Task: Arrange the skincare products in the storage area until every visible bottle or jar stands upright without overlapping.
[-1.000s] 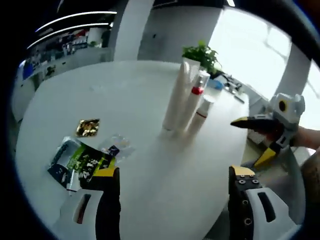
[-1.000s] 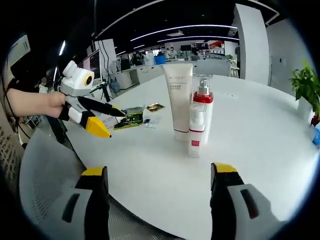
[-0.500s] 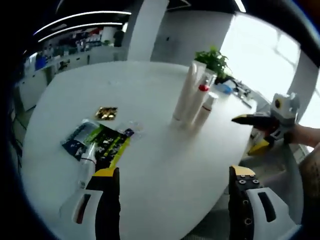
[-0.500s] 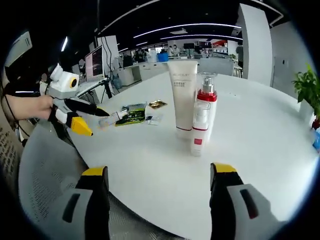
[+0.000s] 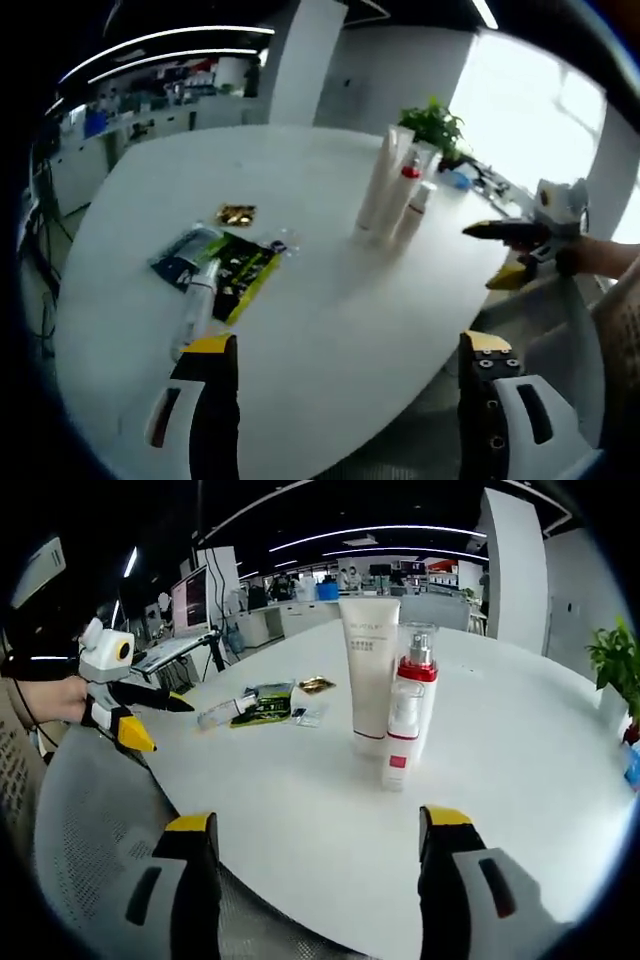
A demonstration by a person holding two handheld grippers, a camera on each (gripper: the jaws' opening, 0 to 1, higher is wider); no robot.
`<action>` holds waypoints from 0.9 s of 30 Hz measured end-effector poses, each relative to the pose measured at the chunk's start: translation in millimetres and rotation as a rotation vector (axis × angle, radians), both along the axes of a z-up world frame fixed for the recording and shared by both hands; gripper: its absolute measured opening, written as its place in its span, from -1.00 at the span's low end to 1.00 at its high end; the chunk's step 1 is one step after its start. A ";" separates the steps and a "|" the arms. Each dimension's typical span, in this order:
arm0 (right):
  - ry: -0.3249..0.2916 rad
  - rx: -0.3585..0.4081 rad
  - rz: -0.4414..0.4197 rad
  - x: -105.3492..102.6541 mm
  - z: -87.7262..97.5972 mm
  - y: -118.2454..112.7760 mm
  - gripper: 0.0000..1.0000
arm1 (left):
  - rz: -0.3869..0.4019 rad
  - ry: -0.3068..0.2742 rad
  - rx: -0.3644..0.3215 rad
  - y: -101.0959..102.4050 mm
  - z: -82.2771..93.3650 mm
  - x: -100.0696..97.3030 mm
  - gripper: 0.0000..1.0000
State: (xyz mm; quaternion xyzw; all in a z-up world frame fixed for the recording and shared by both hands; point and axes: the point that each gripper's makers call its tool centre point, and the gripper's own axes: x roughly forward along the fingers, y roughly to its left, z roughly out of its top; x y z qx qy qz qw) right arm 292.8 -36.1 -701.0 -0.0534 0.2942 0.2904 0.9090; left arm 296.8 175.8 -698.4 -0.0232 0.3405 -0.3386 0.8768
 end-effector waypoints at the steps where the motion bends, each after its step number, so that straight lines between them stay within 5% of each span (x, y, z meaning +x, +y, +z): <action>1: 0.000 -0.004 0.002 0.0 -0.2 0.3 0.64 | 0.020 -0.006 -0.010 2.8 2.7 -0.3 0.79; 17: 0.004 -0.041 0.000 0.1 -2.7 -1.0 0.61 | 0.048 -0.027 -0.015 14.9 2.9 -2.5 0.77; 22: -0.002 -0.105 -0.033 6.8 -4.9 -9.8 0.48 | 0.050 -0.034 -0.017 14.2 3.6 -1.5 0.76; 27: -0.001 -0.088 -0.074 19.4 -5.6 -14.2 0.47 | 0.051 -0.051 -0.010 15.0 5.3 -1.1 0.76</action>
